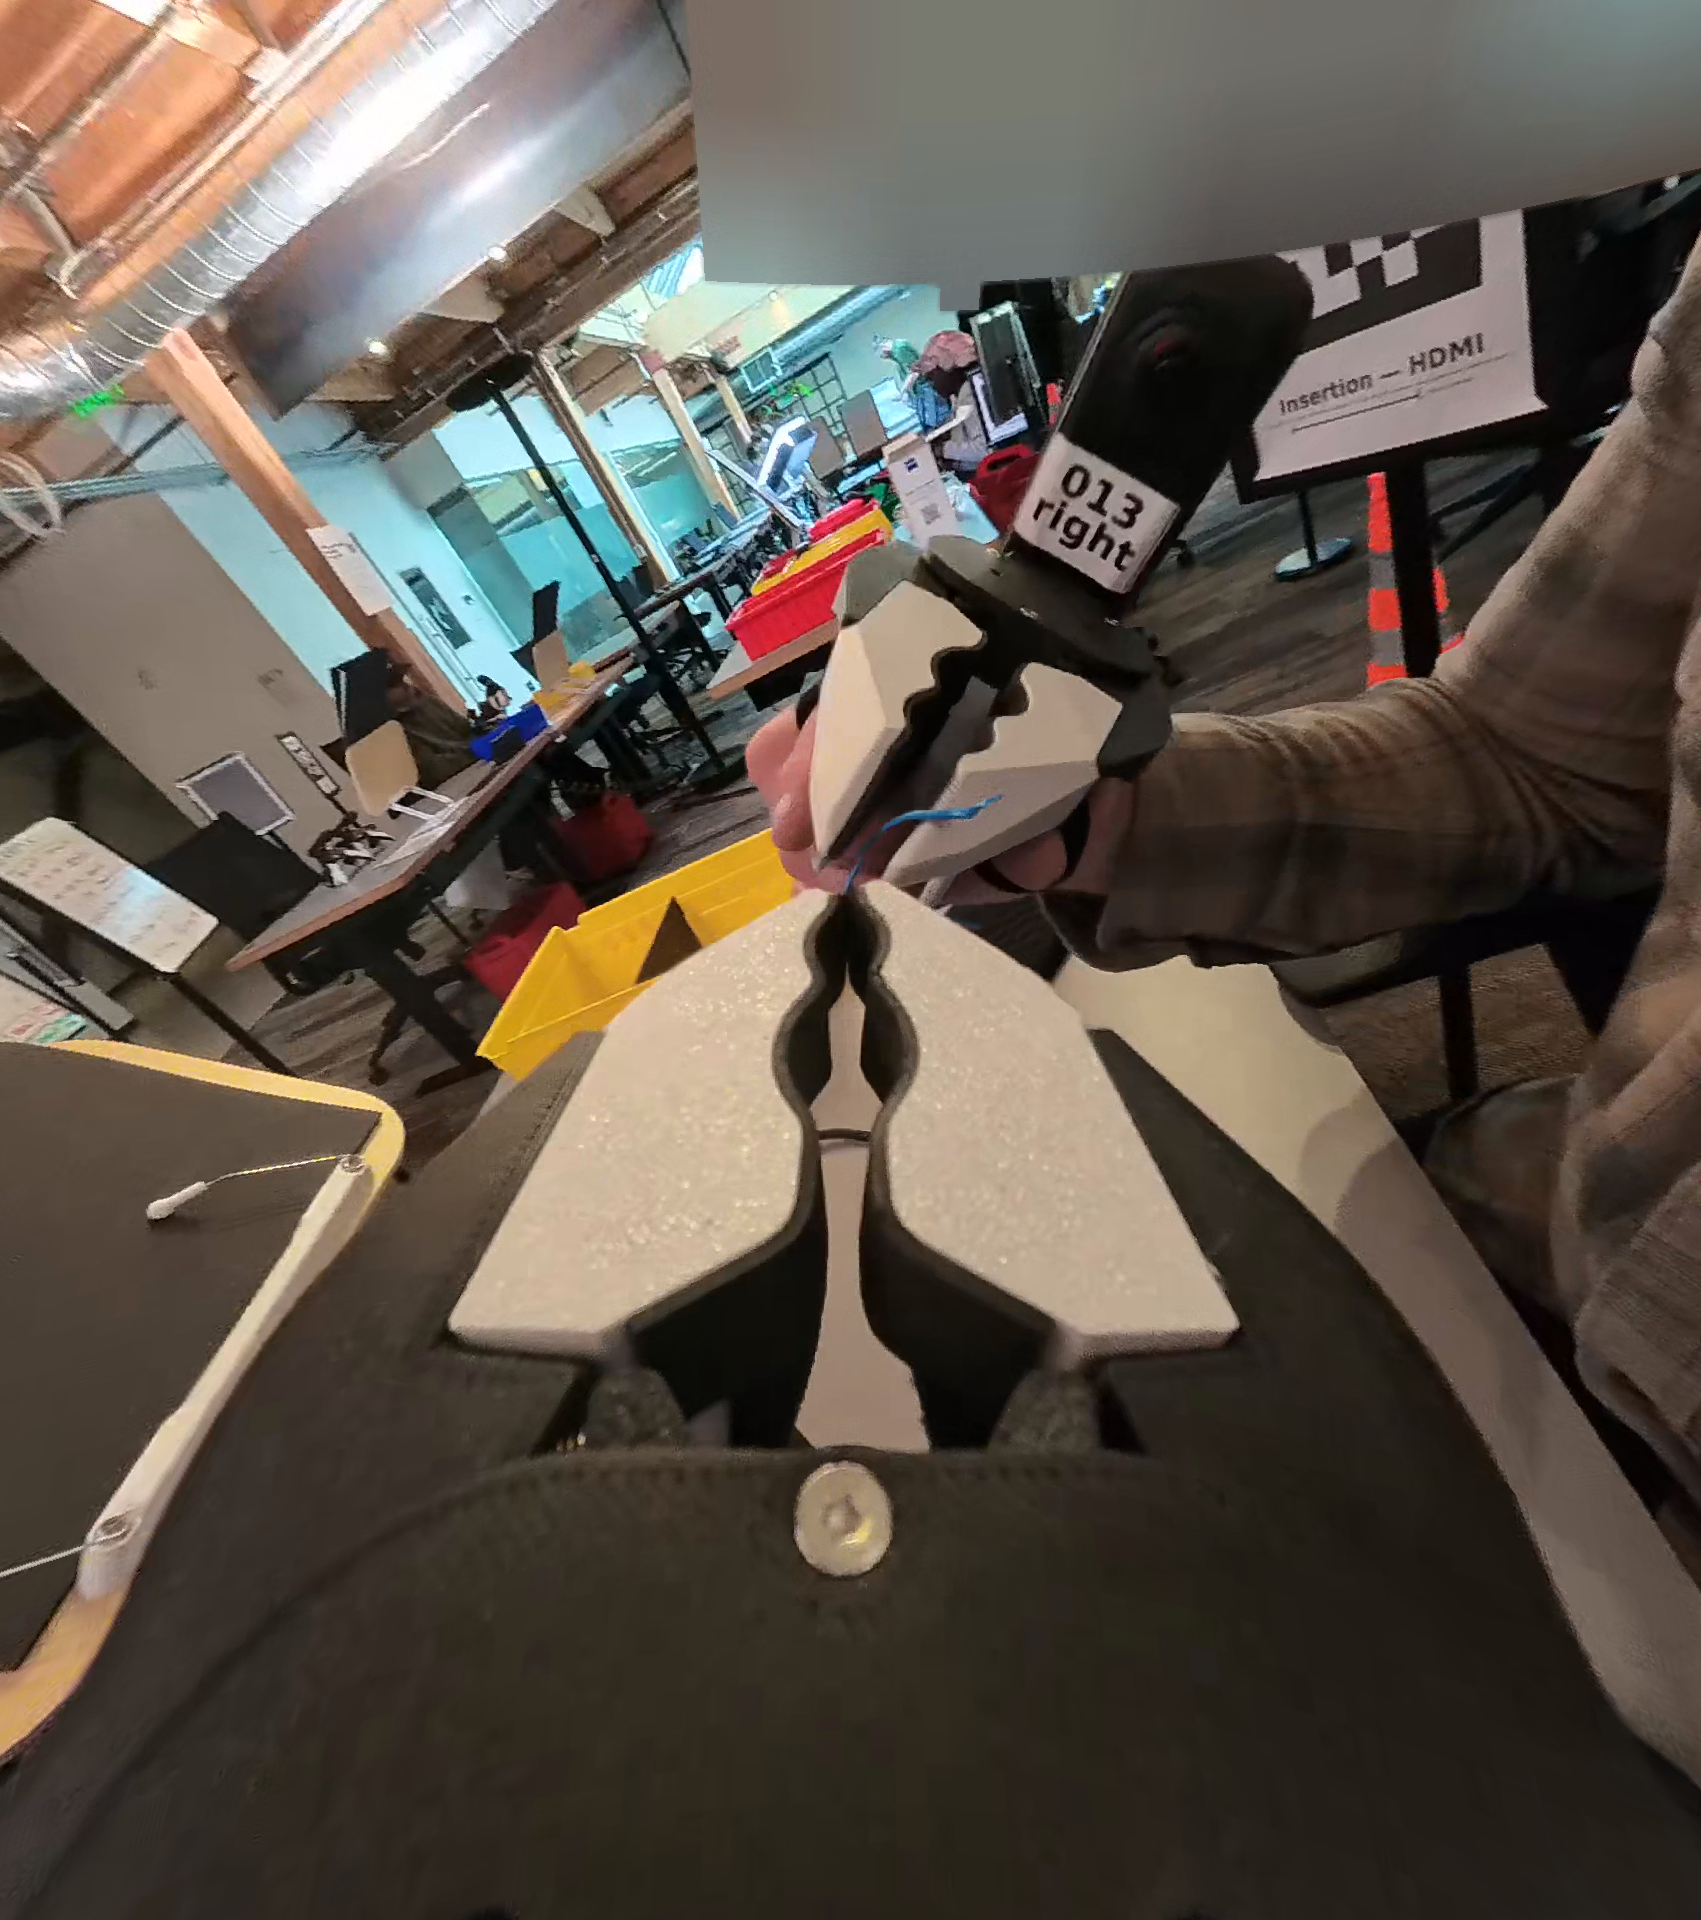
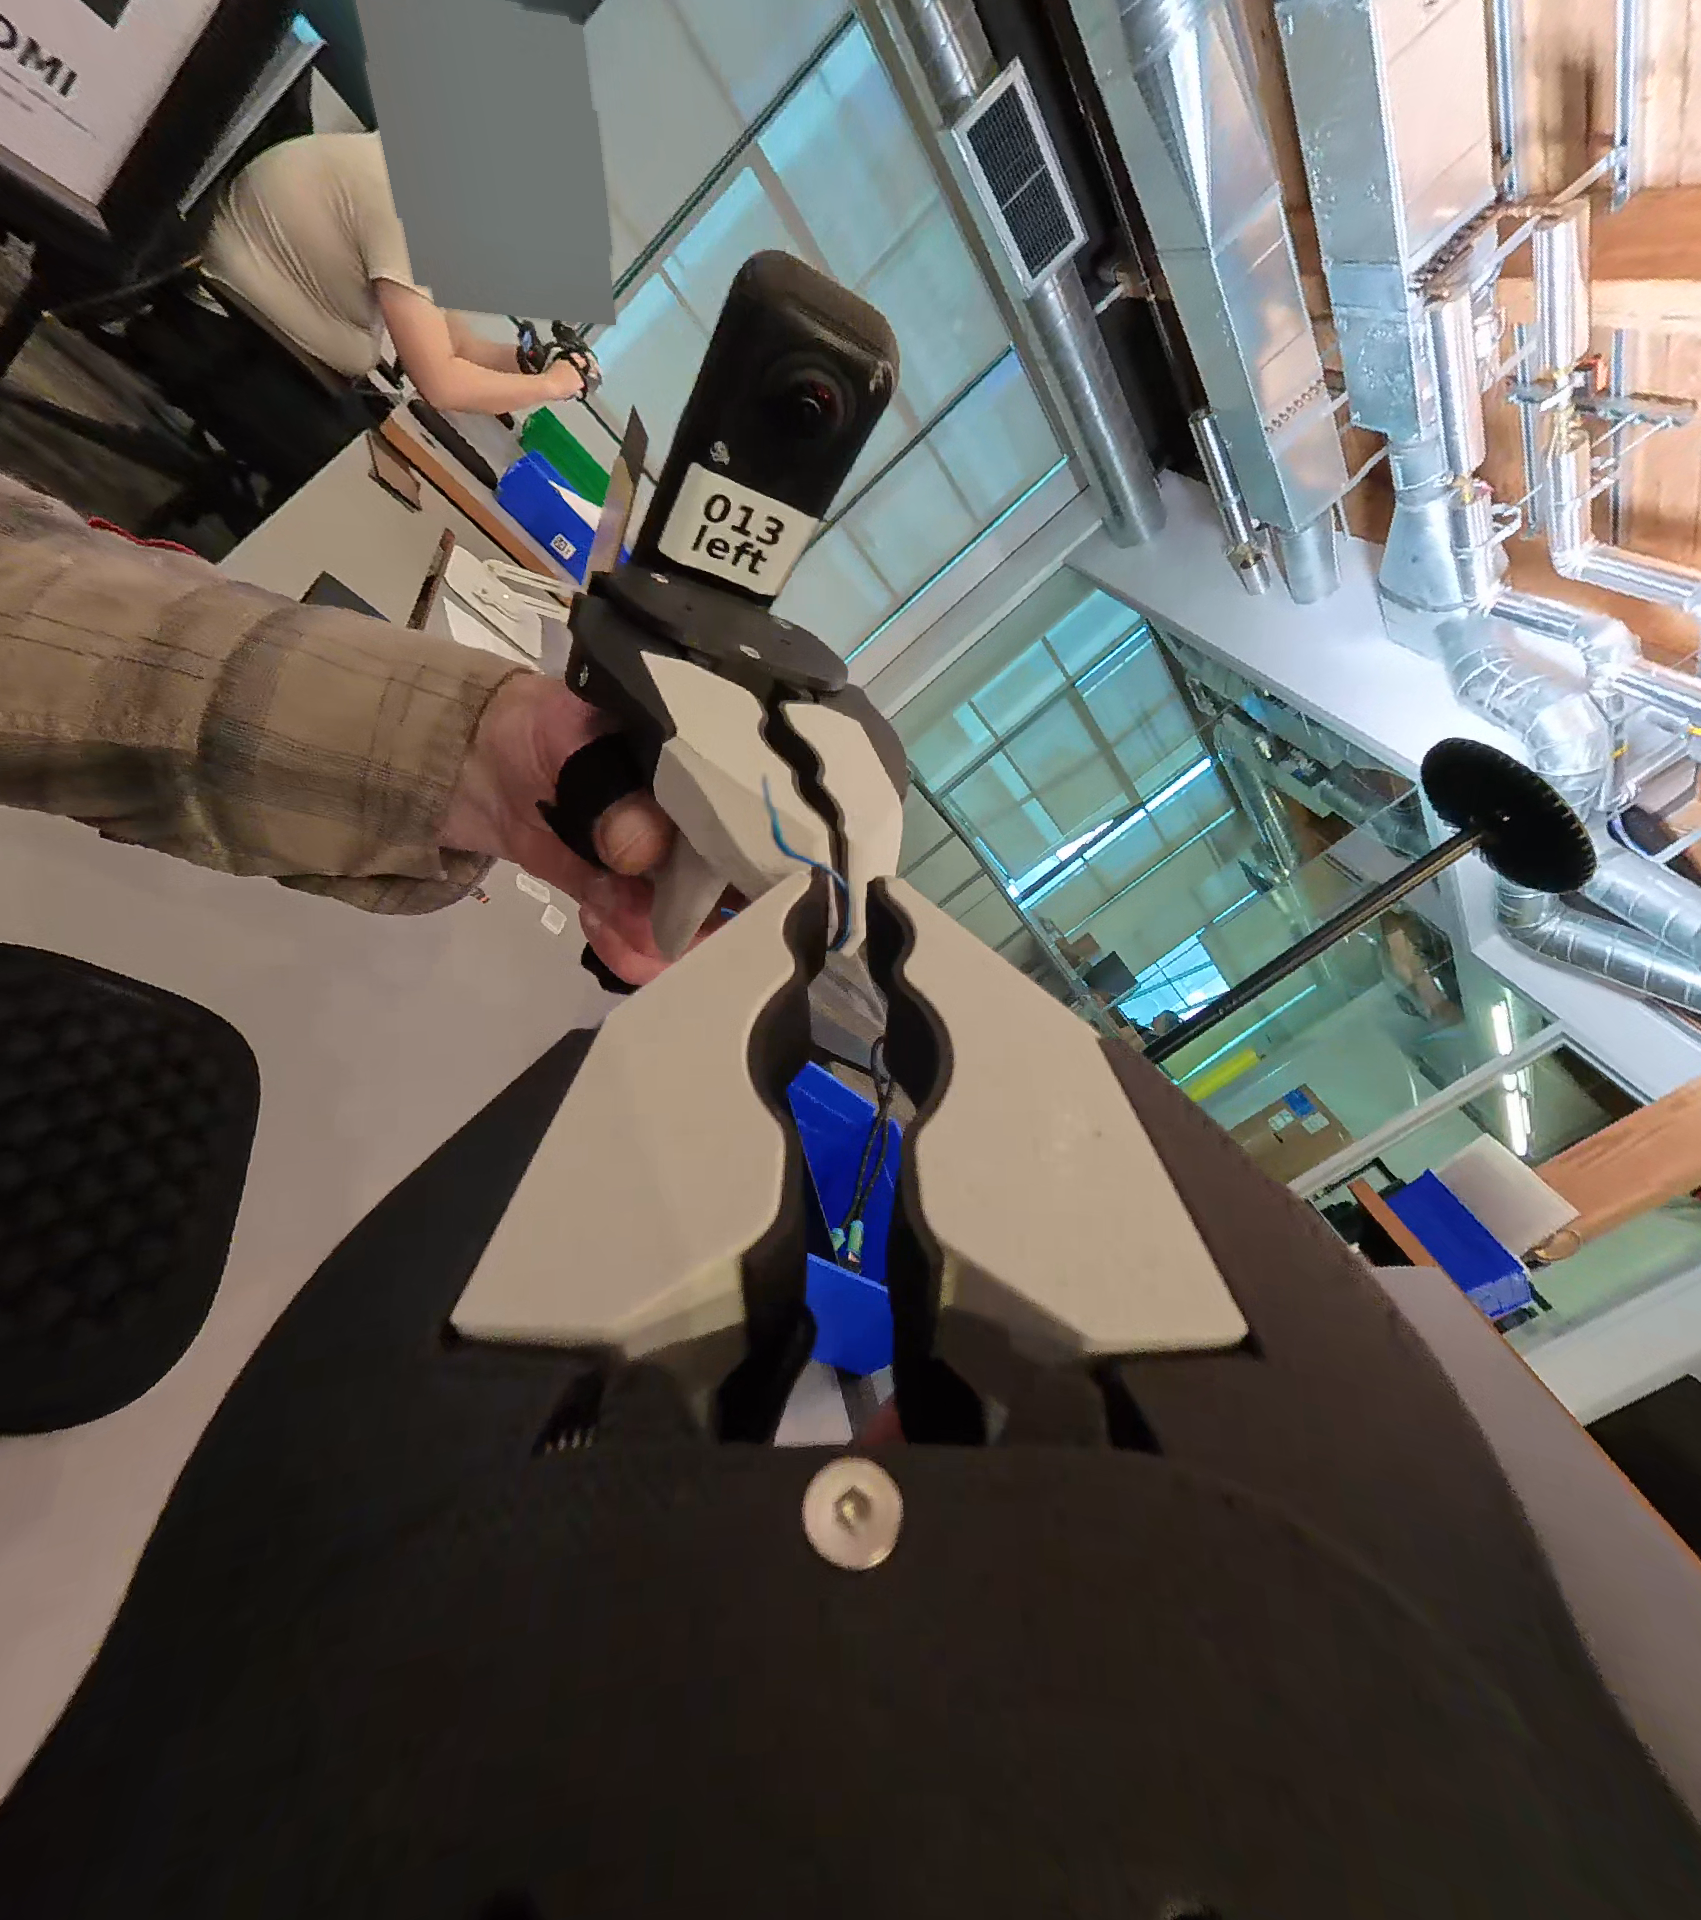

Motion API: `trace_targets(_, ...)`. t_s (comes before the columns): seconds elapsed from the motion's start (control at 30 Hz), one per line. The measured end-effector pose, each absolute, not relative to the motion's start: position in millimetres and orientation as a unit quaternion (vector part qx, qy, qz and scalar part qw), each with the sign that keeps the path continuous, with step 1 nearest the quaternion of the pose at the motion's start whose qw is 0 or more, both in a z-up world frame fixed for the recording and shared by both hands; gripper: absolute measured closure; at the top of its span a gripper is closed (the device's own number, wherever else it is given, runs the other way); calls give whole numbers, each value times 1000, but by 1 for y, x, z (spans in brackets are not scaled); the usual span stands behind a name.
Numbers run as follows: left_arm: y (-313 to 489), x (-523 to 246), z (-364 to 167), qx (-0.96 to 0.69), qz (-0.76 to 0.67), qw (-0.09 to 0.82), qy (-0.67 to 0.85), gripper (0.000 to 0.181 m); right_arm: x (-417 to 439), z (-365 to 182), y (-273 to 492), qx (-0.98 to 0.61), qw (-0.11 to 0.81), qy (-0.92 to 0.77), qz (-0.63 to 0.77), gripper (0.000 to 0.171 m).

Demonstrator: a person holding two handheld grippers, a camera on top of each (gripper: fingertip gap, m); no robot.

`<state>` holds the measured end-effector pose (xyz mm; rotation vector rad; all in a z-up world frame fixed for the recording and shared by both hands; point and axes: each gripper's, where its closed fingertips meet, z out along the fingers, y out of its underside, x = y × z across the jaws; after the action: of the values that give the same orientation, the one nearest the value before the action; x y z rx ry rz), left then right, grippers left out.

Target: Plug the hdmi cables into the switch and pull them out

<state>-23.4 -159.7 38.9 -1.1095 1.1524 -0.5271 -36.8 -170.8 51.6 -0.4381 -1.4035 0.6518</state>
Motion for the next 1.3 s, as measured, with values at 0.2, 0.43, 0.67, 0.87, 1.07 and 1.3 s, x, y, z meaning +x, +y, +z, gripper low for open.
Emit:
trace_targets(0.2,-164,-19,36,-484,-265,655,516,181,-36,51,-173,-197,684,-637,295,171)
trace_targets(0.43,-146,-40,59,-511,-252,695,438,141,-30,57,-143,-243,710,-620,230,171)
trace_targets(0.67,-131,-28,55,-459,159,727,486,158,-36,45,-120,-311,688,-627,193,171)
trace_targets(0.87,-125,-28,51,-453,220,712,489,172,-37,43,-120,-318,682,-628,198,171)
trace_targets(1.07,-123,-28,46,-468,223,698,493,178,-36,44,-119,-315,687,-628,186,171)
trace_targets(1.3,-96,-43,42,-578,244,680,379,180,-41,47,-93,-363,729,-578,54,171)
